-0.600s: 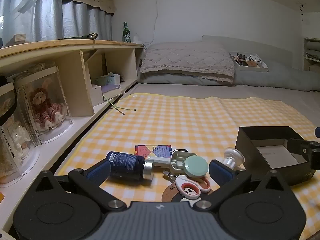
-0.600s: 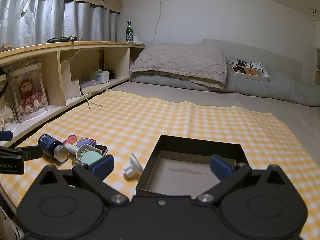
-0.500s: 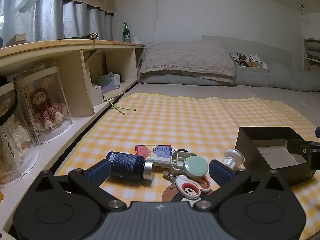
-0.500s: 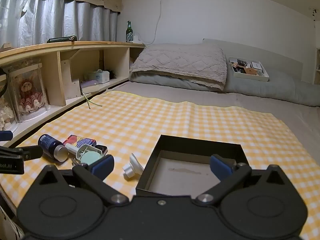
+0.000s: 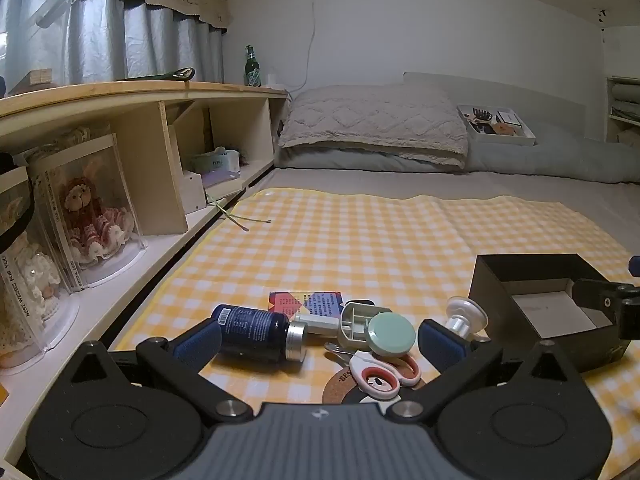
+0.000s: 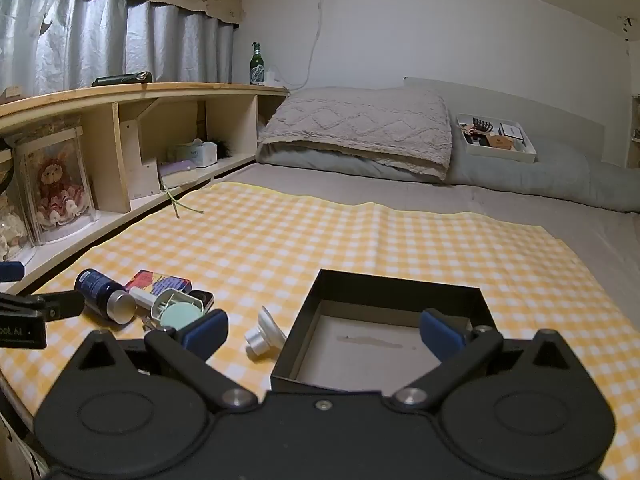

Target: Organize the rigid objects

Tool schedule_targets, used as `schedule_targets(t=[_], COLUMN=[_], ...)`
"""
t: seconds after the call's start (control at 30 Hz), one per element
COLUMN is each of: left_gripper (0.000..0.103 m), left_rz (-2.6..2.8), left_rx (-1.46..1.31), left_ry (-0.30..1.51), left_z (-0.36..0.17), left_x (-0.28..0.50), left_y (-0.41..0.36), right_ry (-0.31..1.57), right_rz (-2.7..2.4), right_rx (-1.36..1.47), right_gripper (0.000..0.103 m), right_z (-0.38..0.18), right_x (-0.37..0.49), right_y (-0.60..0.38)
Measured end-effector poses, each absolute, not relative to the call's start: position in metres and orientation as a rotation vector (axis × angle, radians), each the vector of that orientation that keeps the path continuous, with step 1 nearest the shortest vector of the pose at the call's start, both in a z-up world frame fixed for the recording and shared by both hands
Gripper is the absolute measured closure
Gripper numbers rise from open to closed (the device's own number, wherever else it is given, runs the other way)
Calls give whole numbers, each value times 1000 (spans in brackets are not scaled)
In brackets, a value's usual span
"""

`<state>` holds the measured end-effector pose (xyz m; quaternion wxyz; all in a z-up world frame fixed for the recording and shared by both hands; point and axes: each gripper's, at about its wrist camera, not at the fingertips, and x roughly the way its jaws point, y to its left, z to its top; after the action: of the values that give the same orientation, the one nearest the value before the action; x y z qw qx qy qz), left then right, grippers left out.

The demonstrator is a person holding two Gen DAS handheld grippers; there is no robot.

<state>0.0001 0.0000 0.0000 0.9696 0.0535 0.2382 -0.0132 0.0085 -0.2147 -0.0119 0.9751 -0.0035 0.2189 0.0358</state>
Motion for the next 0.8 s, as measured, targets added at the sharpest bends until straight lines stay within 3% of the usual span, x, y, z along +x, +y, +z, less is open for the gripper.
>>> schedule_targets(t=[0.8], left_gripper=[0], left_rz=[-26], left_rx=[105], left_ry=[478], left_z=[0], left_x=[0], left_y=[0], right_ry=[445], right_rz=[74], right_rx=[-6], right_gripper=[0], right_z=[-13], right_x=[9], right_y=[-215])
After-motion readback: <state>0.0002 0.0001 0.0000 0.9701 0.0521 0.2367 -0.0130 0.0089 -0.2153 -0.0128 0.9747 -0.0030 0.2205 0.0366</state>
